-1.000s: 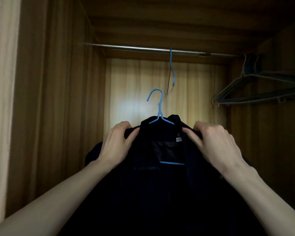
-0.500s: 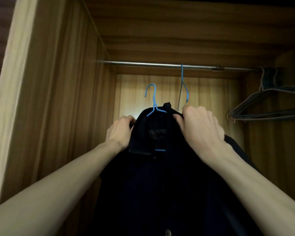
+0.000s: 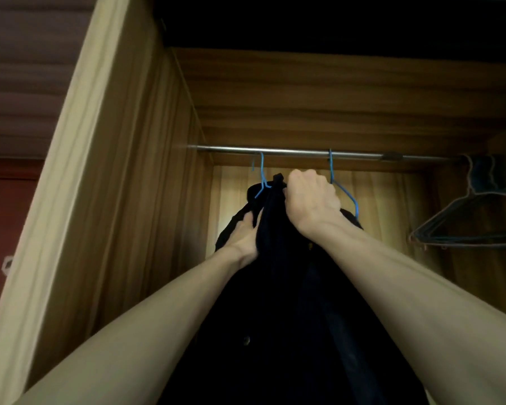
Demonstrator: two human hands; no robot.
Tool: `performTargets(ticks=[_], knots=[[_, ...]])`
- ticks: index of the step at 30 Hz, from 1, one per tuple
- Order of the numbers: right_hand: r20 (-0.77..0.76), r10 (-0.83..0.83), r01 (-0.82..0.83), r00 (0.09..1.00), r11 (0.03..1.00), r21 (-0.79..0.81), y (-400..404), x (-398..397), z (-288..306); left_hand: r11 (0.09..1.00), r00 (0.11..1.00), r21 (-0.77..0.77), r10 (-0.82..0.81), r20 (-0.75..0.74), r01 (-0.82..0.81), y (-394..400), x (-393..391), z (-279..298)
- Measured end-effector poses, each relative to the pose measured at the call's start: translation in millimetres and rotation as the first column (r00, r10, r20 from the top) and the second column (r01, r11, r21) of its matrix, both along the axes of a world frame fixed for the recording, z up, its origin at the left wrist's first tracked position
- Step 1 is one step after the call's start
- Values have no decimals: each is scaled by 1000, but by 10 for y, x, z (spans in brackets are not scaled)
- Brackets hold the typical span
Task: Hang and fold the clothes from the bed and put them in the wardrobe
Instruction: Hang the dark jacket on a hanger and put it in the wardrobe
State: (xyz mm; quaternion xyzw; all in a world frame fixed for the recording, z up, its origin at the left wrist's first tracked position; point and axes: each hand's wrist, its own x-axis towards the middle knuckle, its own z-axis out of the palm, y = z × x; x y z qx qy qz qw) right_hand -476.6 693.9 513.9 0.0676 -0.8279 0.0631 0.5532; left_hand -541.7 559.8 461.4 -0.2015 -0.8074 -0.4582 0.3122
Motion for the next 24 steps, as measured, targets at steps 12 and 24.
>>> performTargets(ticks=[12,24], knots=[[-62,-167,165,984,986,-35,66,-346,699,982,986,-104,153,-66,-159,-288,-306,486],[-74,-167,166,983,986,-18,101,-550,830,956,977,-206,191,-96,-207,-291,-508,754]])
